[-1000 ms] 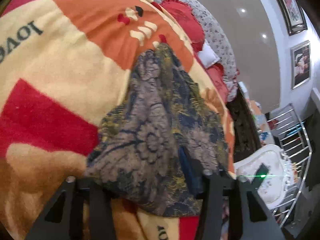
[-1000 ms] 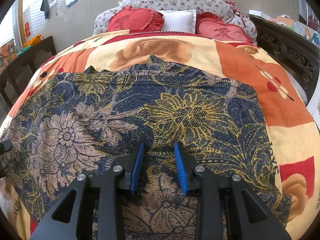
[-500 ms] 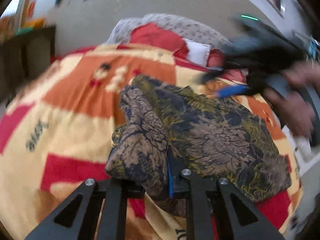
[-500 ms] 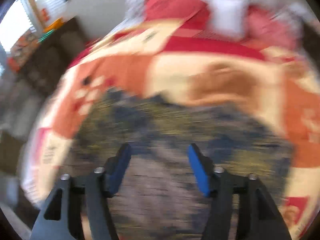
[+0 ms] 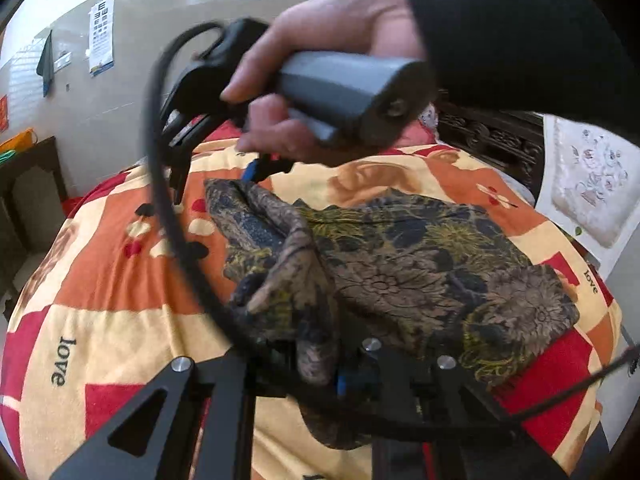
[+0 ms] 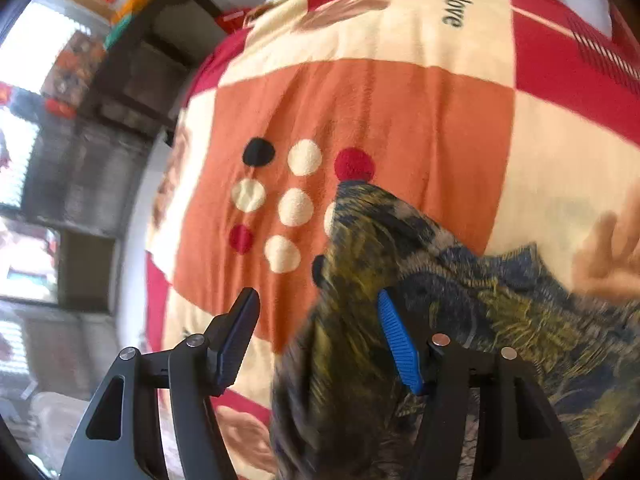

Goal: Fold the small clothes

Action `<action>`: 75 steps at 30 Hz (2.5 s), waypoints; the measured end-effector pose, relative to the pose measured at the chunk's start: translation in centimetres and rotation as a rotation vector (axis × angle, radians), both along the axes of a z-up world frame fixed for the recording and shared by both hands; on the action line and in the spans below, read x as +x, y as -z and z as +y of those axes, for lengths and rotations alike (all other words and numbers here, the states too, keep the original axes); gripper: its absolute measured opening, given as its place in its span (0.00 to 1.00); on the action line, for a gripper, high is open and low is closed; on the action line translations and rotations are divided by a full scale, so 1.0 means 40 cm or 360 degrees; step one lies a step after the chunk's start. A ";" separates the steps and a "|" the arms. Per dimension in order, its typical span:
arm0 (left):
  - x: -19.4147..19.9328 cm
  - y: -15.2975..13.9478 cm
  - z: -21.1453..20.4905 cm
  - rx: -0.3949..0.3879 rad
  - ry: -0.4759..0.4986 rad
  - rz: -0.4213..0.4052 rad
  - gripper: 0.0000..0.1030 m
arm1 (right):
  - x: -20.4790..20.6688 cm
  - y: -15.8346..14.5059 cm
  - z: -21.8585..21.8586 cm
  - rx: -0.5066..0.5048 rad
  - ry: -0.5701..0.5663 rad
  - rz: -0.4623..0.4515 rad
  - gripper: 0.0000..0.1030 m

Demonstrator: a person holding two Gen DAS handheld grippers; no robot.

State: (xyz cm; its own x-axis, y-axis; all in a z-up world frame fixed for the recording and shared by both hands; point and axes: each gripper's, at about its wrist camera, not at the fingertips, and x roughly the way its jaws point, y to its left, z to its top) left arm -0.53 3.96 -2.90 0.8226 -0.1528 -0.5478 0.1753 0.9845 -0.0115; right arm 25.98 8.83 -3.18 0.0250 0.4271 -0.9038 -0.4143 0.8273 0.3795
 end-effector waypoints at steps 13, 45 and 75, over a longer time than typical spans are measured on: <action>-0.008 -0.007 0.019 -0.0068 0.0033 0.0028 0.14 | 0.013 0.006 -0.022 -0.0226 -0.0113 -0.0174 0.13; -0.055 -0.055 -0.549 -0.0187 0.0705 0.0304 0.11 | -0.067 -0.056 -0.843 -0.0082 0.0248 -0.0239 0.11; 0.028 0.009 -0.350 -0.0199 0.0268 0.0388 0.55 | -0.441 -0.060 -0.992 0.0391 0.0408 -0.0834 0.35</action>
State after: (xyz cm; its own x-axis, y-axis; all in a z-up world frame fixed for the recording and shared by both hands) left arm 0.58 -10.03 -3.25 0.6271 -0.3543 -0.6937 0.3127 0.9302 -0.1924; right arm 8.35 -30.84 -0.78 0.5666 0.5423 -0.6203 -0.3969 0.8394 0.3714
